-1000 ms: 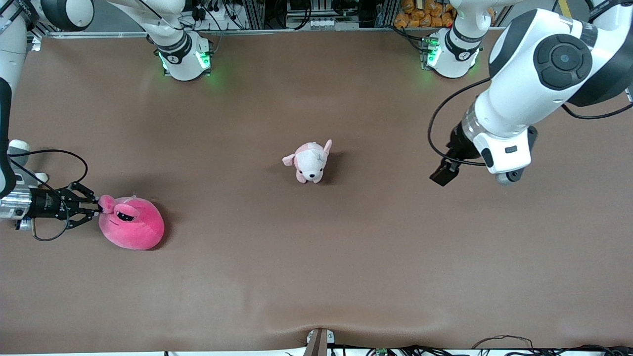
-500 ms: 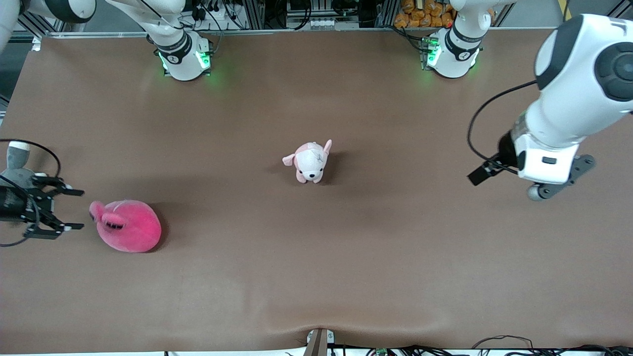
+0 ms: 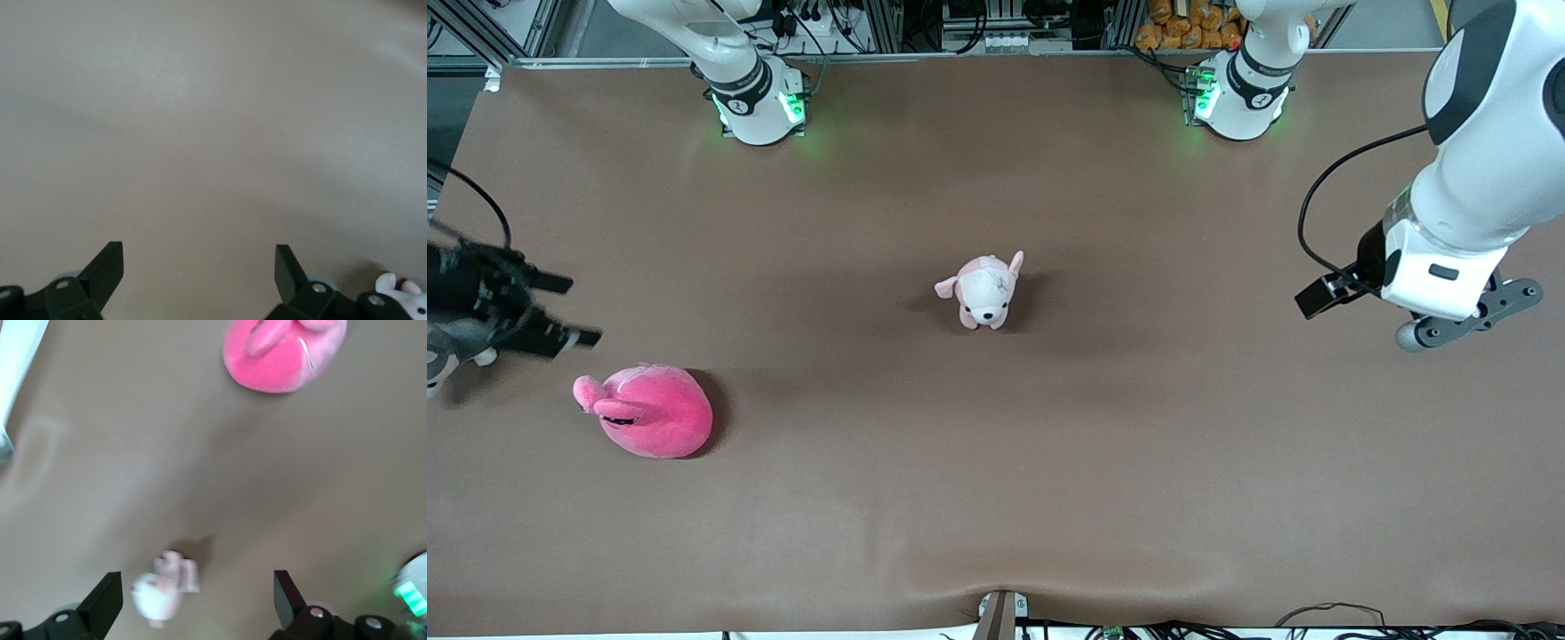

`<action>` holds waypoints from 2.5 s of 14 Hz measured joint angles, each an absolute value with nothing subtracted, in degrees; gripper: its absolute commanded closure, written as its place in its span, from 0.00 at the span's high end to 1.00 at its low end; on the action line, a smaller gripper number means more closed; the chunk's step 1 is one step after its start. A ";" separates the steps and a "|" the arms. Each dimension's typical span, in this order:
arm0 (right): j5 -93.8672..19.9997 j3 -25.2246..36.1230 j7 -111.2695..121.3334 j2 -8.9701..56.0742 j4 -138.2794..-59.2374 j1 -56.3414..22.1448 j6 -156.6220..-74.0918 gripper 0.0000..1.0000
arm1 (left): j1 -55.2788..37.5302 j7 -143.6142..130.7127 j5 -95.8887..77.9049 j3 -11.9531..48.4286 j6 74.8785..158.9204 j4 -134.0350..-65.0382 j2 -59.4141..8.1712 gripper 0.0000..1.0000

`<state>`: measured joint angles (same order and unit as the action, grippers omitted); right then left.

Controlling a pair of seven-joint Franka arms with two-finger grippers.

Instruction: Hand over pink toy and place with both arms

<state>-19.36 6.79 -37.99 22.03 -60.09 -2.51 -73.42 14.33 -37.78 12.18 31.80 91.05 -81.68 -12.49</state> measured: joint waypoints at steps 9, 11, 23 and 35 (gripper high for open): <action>-3.83 6.68 2.07 10.72 -70.26 -8.62 -75.84 1.00 | 9.09 -19.72 2.27 15.14 84.34 -88.44 1.84 1.00; -3.07 6.77 2.12 3.26 -82.32 -9.01 -84.80 1.00 | 5.72 -19.07 1.90 11.41 84.29 -93.18 6.05 1.00; -2.22 7.97 11.71 0.43 -86.55 -4.13 -88.02 1.00 | 0.44 -13.17 1.62 7.89 87.40 -100.93 12.31 1.00; -2.22 7.88 11.73 4.81 -80.01 -4.14 -81.93 1.00 | 1.77 -11.83 1.62 7.74 83.16 -94.47 7.28 1.00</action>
<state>-2.22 7.88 11.73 4.81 -80.01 -4.14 -81.93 1.77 -11.83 1.62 7.74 83.16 -94.47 7.28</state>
